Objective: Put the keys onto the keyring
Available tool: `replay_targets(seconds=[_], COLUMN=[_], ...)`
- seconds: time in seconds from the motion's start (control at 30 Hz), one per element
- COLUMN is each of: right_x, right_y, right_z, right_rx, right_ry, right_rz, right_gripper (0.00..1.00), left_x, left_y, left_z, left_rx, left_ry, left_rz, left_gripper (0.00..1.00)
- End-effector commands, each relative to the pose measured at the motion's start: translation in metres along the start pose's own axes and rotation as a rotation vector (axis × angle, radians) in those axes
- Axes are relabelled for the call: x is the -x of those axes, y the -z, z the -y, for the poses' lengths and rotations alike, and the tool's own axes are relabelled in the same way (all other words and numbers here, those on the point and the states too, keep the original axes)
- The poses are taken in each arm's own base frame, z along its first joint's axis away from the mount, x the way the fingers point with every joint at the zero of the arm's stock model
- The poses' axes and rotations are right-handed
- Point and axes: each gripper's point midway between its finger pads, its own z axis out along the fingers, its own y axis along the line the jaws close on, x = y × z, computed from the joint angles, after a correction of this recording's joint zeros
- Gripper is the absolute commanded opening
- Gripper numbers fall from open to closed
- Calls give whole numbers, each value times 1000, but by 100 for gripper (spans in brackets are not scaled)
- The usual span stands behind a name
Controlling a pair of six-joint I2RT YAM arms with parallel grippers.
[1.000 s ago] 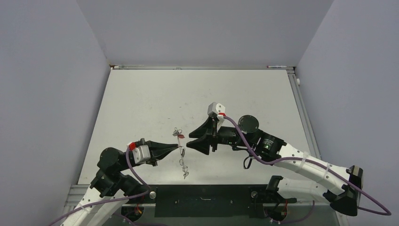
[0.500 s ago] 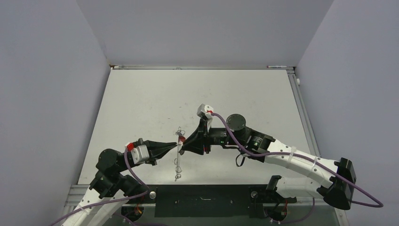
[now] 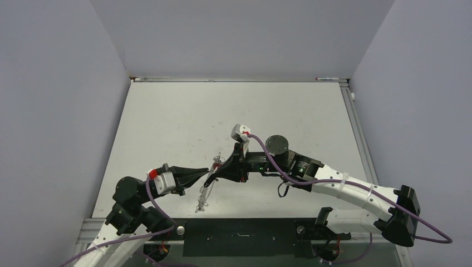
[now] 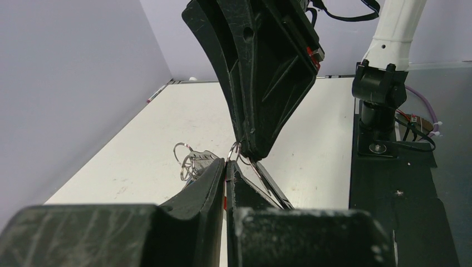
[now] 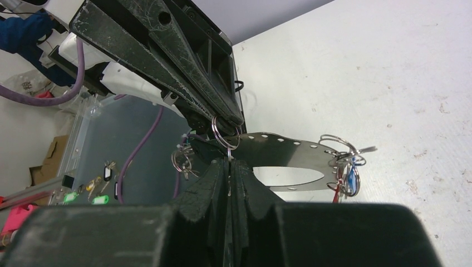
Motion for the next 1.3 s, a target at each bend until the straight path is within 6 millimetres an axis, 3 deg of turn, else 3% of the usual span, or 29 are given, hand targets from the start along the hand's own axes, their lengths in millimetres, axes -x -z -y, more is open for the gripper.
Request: replay_targets(seconds=[0.0,0.3,0.43,1.27], right_x=[28,4,4,36], right_y=[-1,-28,-32,-8], right_z=[-12,-3,0,0], right_rx=[34,86,92,-4], right_ry=[43,-109,-117,12], right_rz=[81,20,24,22], right_gripper=[5,5,5,5], left_x=[24,31,32,31], left_y=[1,2,3,4], left_z=[-5,-1,-1,2], left_rx=[23,11,14,-2], left_ry=[-54,-42,-40,-57], left_rz=[73,97,103,104], left_gripper=[0,0,0,0])
